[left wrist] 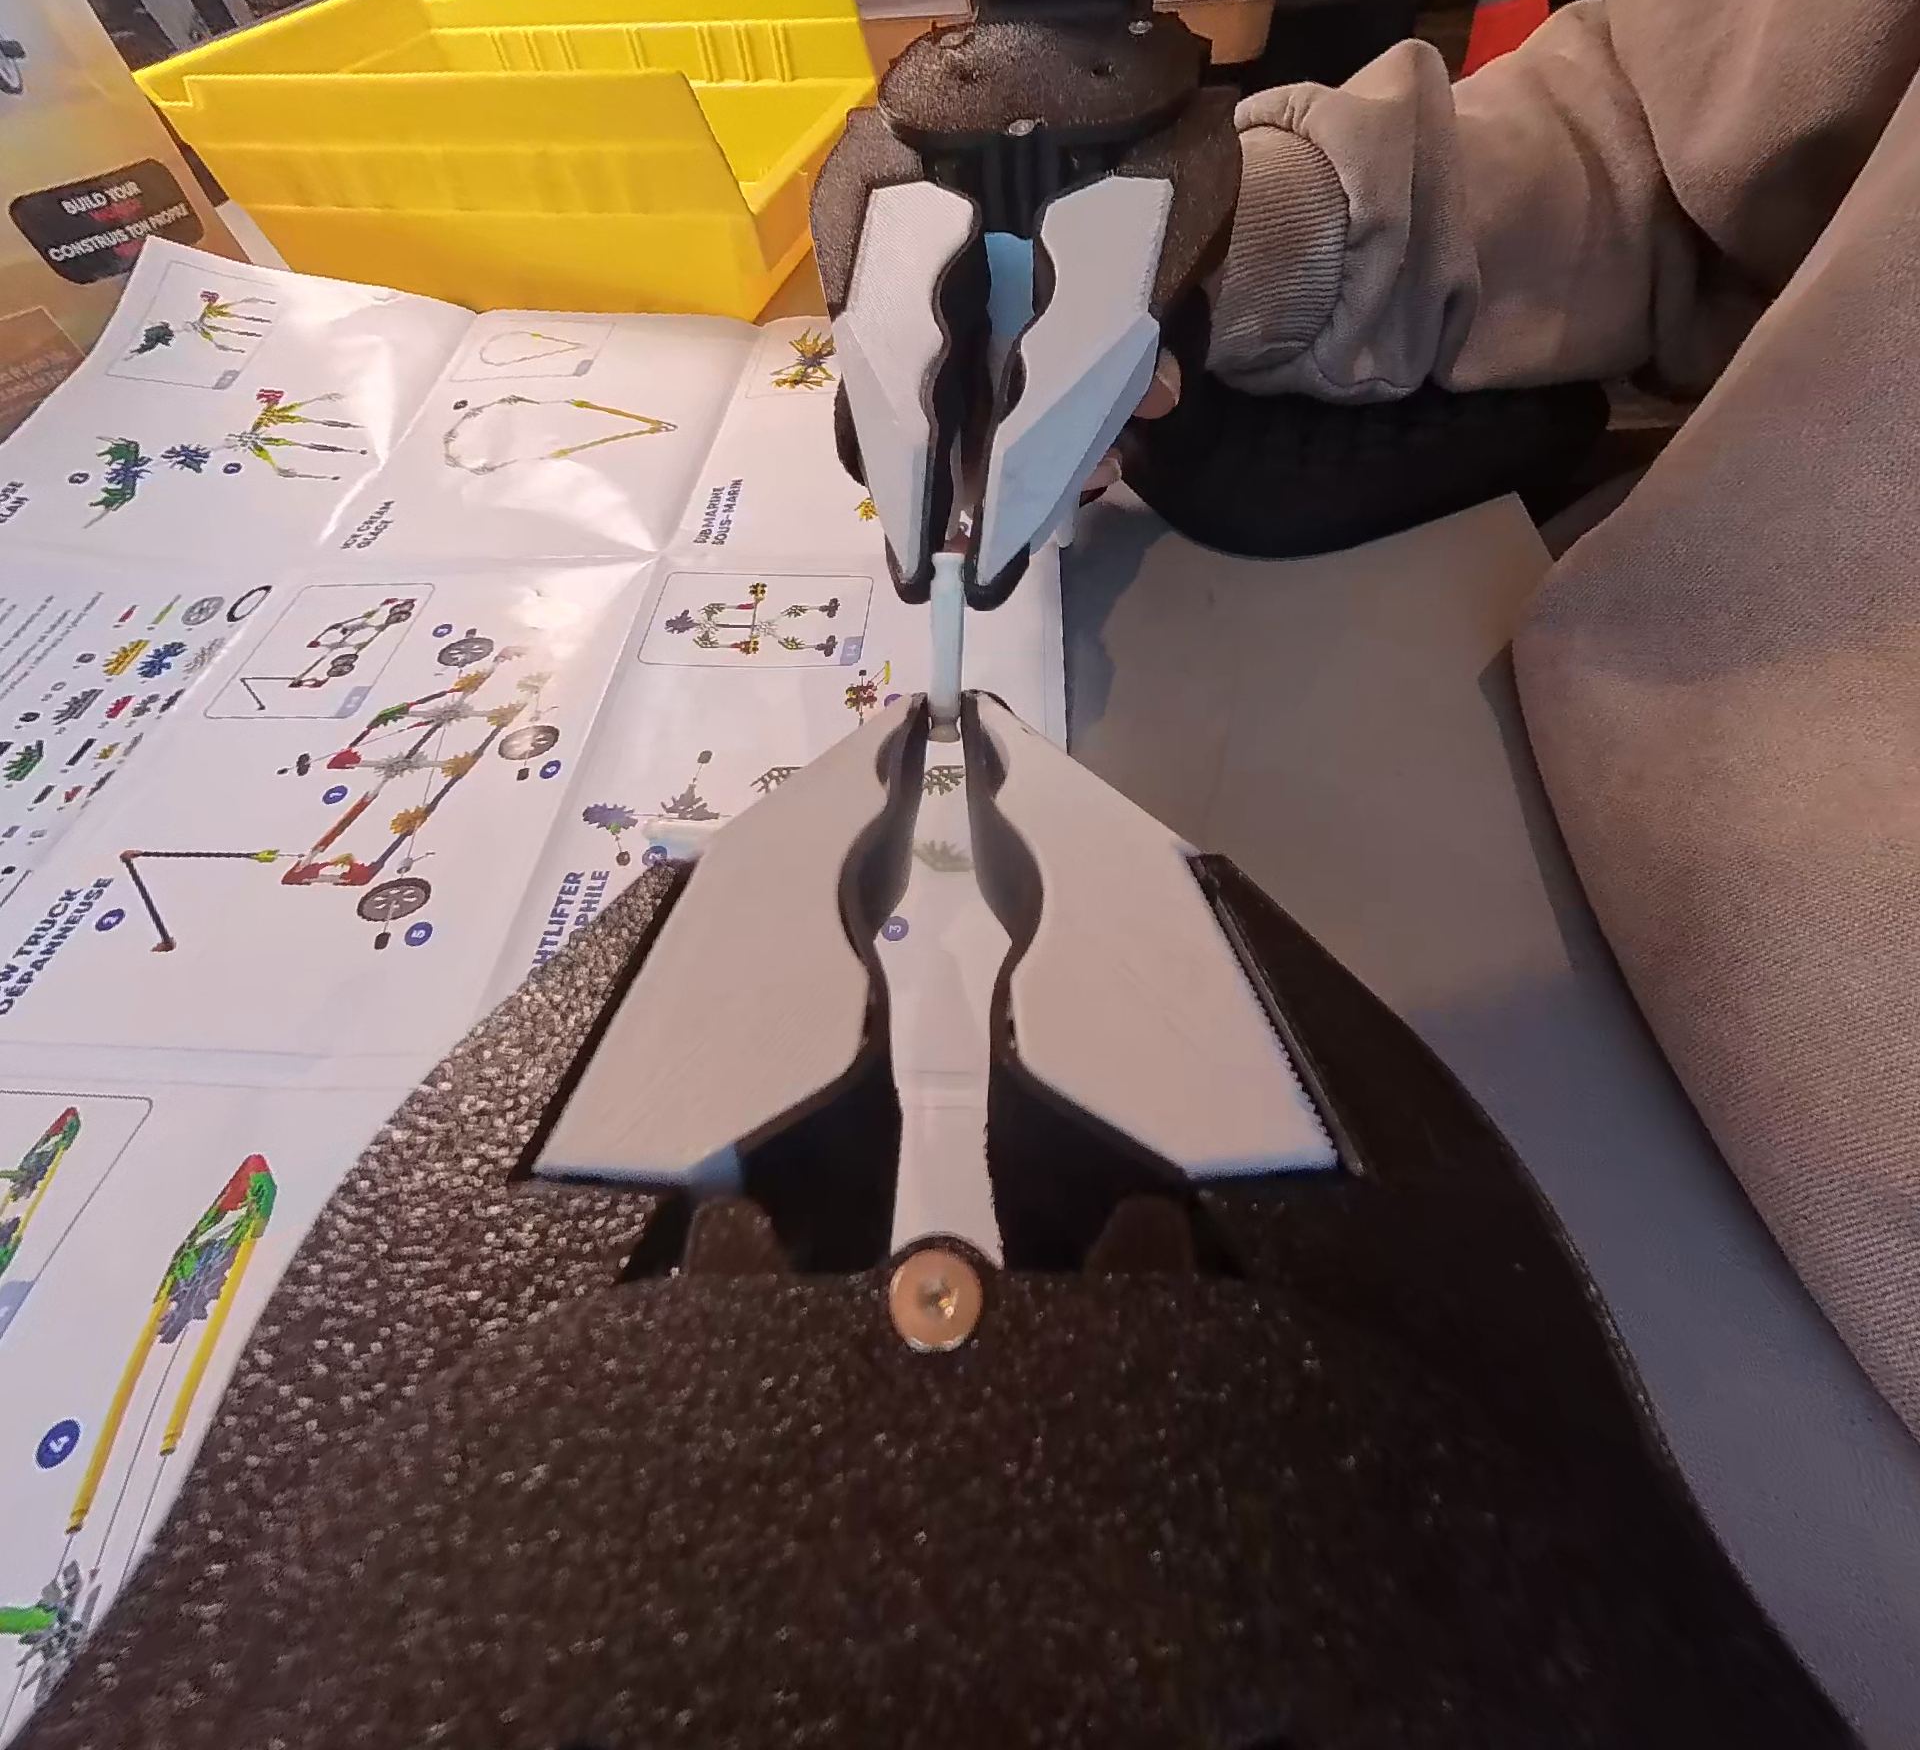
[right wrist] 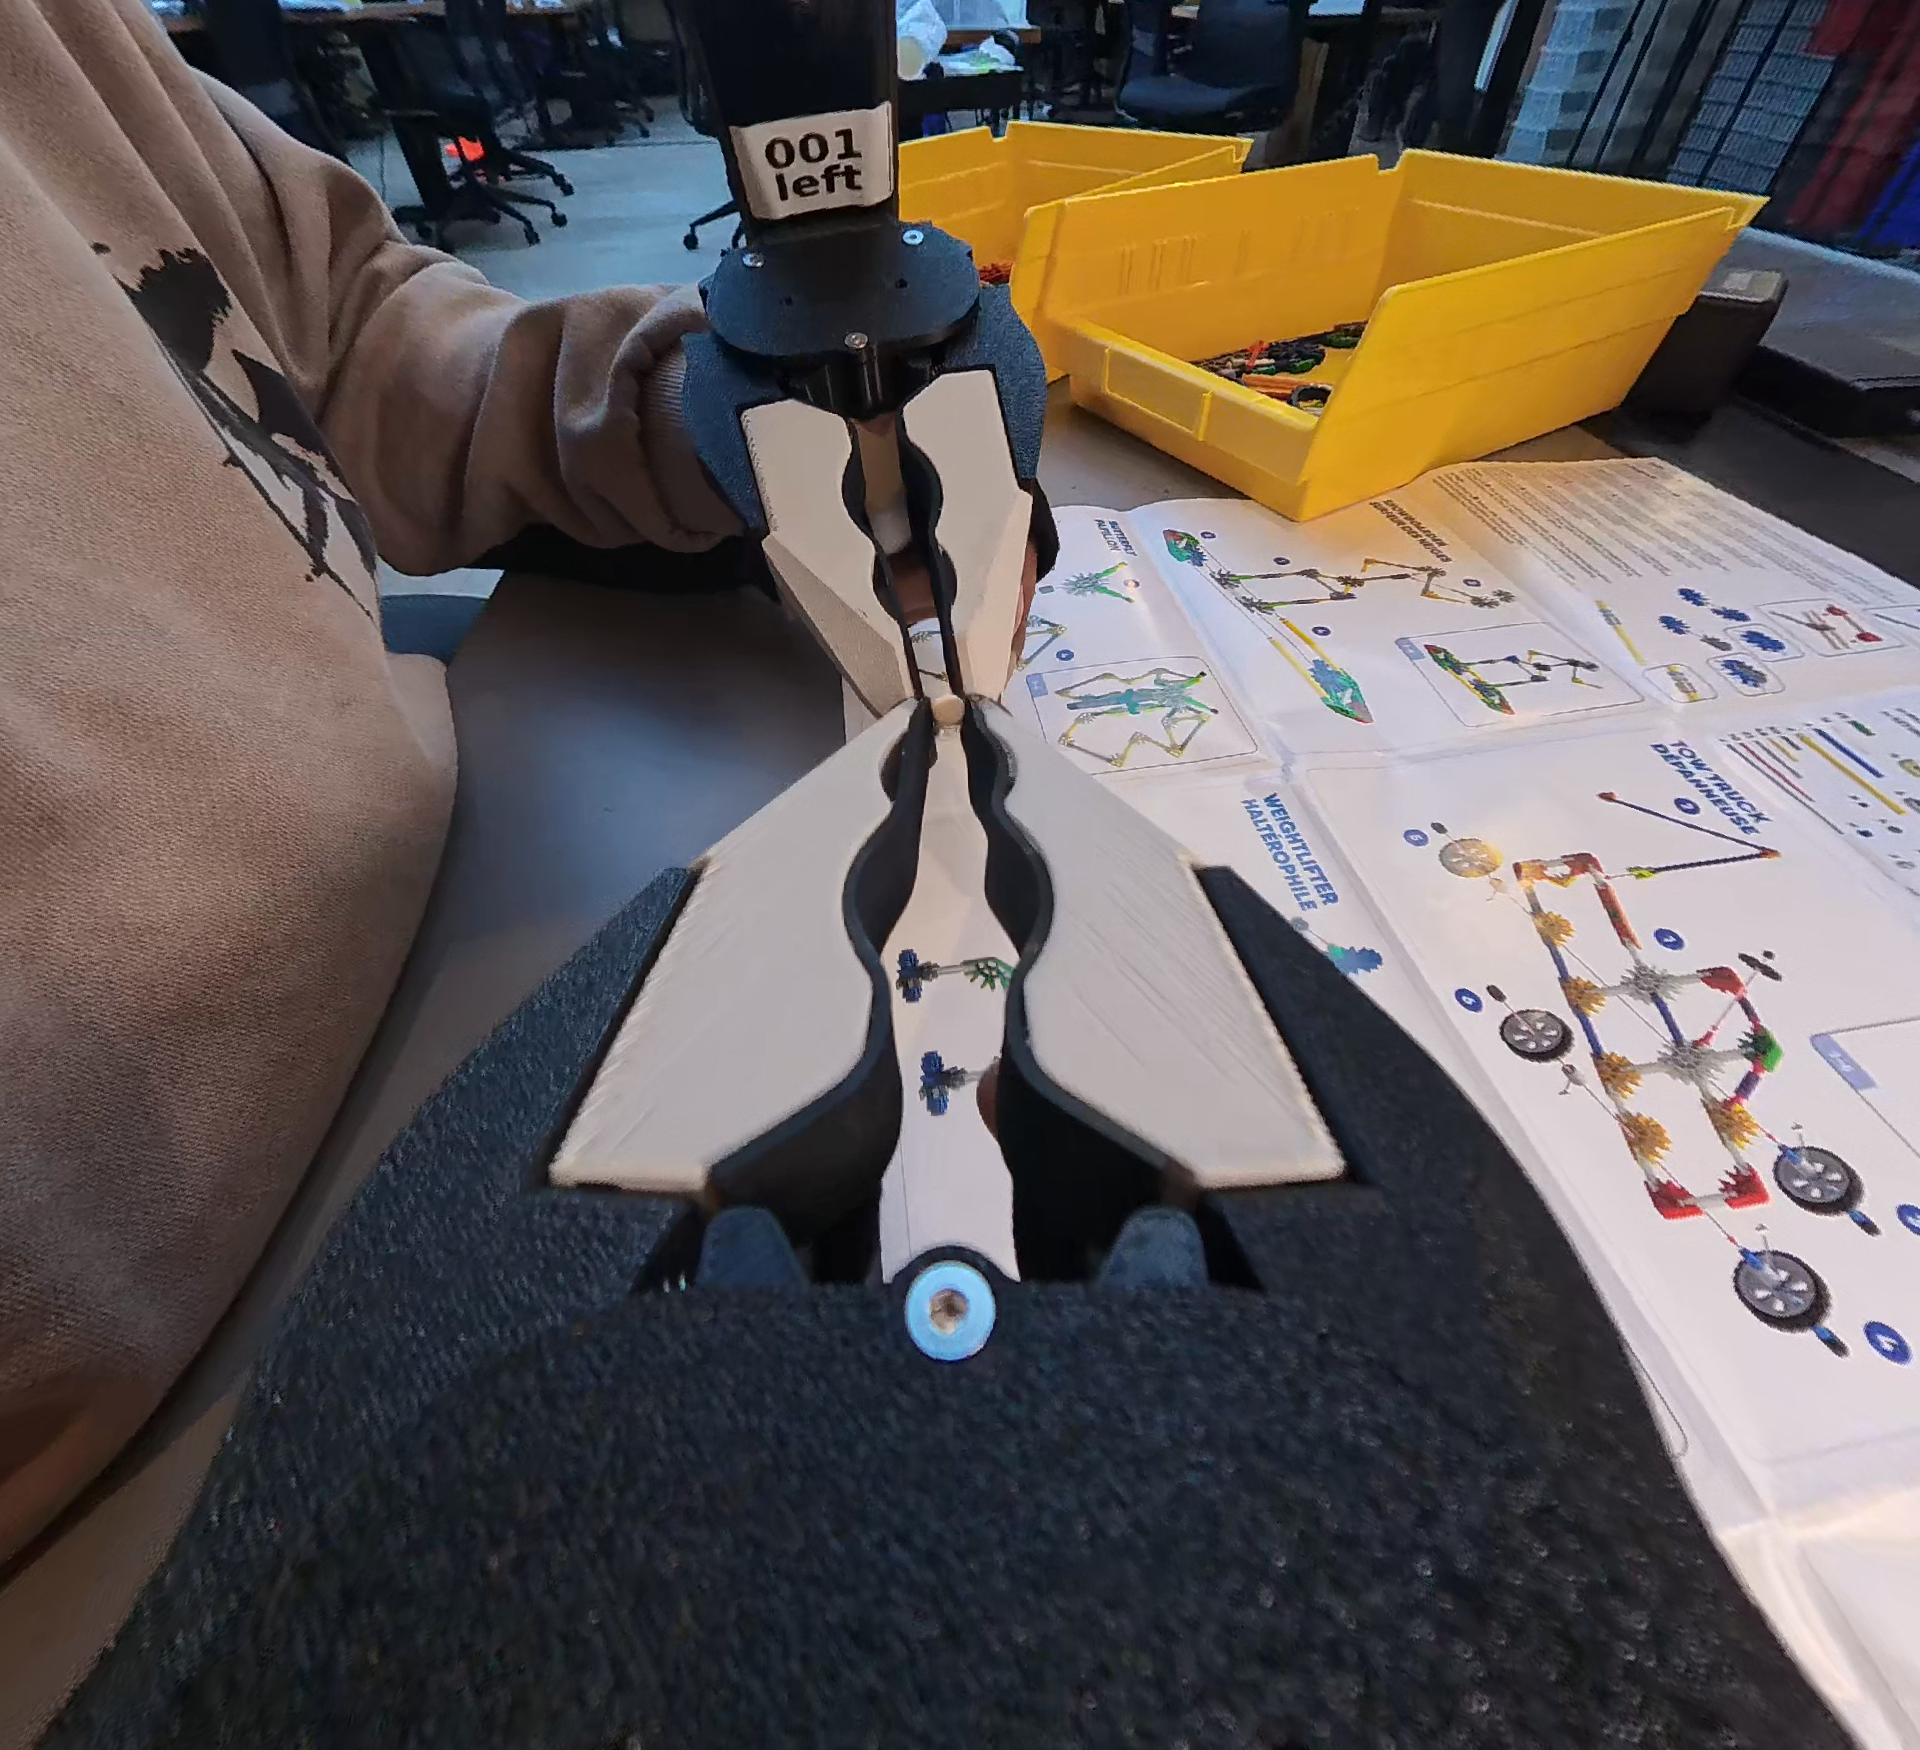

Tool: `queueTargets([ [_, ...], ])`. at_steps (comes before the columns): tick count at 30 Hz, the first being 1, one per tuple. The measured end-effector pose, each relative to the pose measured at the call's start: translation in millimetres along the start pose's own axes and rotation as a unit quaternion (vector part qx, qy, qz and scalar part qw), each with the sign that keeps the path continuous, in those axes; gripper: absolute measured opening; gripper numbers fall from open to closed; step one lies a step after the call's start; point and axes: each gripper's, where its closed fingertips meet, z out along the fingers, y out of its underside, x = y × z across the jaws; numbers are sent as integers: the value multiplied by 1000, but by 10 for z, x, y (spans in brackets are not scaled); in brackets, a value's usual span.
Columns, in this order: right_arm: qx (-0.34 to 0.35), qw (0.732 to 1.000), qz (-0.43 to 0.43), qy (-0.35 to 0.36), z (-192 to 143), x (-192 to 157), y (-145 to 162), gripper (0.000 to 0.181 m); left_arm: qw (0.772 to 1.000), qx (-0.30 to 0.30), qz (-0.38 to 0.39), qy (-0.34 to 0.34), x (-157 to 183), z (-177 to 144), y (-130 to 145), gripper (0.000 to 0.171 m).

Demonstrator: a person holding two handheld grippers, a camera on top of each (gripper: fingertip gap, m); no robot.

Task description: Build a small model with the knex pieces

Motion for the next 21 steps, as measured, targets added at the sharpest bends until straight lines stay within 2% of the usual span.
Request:
queueTargets([
  [6, -45, 999, -16, -8, -22, -27, 152, 5, 1000, -5, -8, 18, 30, -28, 19, 4],
  [12, -120, 992, -34, -19, 34, -85, 434, 6, 999, -31, -2, 41, 114, -4, 110, 4],
  [15, -124, 991, -40, -23, 72, -121, 439, 15, 998, -36, -2, 49, 144, 4, 126, 4],
  [18, -120, 991, -48, -21, 101, -134, 416, 5, 998, -39, -2, 52, 154, 4, 133, 4],
  [21, -124, 991, -51, -17, 110, -128, 428, 5, 998, -42, -3, 52, 152, 5, 142, 4],
])
